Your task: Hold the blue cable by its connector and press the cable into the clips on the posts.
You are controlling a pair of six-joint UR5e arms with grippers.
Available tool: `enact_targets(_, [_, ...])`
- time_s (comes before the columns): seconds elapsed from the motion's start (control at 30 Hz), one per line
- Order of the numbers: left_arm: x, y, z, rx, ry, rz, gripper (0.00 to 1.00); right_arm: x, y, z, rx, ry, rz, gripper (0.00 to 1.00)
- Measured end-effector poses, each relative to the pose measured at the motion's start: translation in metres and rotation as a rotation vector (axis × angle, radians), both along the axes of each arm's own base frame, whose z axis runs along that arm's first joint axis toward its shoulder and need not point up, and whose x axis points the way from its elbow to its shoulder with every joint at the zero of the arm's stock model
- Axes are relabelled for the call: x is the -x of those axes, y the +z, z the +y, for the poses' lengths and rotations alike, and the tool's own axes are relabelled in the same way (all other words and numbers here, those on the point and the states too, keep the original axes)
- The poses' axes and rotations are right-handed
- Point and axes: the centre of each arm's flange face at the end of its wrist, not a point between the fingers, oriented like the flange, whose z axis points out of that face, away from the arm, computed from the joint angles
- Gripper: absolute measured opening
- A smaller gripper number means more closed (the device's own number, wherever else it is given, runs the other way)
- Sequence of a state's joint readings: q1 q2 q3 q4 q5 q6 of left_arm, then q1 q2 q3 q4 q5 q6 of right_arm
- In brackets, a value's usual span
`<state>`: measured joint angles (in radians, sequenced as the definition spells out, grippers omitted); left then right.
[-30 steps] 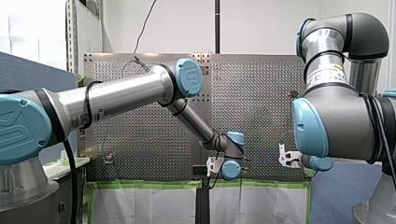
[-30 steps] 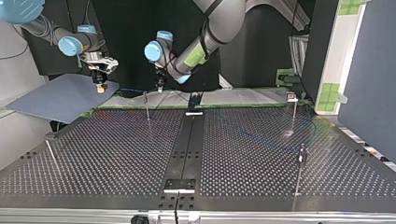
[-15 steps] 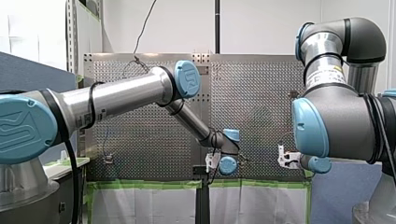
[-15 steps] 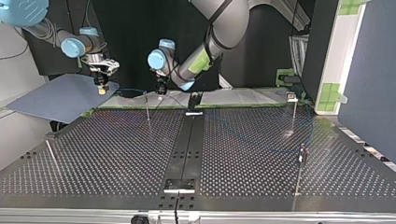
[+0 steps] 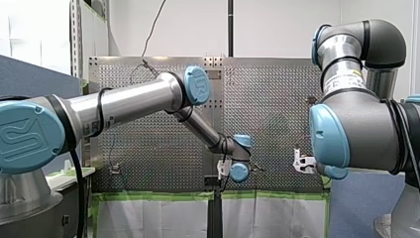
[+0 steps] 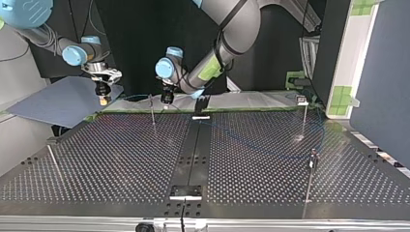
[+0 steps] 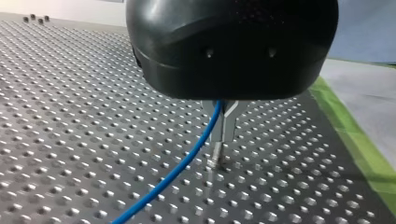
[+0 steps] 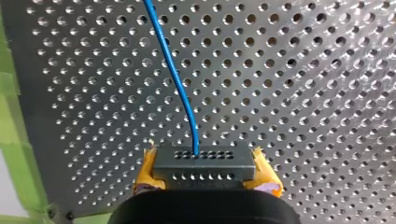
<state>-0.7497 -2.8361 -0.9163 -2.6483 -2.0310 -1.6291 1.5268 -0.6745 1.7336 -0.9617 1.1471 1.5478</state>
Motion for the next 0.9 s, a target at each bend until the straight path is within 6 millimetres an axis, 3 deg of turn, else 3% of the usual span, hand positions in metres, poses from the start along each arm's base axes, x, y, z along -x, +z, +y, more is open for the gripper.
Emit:
enact_targets(0.47, [-0.021,-0.05,0.015,-0.019,0.005,0.102,0.0,-0.001,0.017,-0.031,0.051,-0.004,-0.033,0.0])
enact_targets(0.63, [-0.027,-0.049,0.016,-0.025,0.013,0.11,0.0,-0.002,0.013,-0.039,0.048,-0.001,-0.035,0.0])
enact_targets(0.9, [-0.041,-0.026,0.007,-0.001,0.031,0.08,0.0,-0.007,-0.017,-0.045,-0.013,0.01,-0.003,0.0])
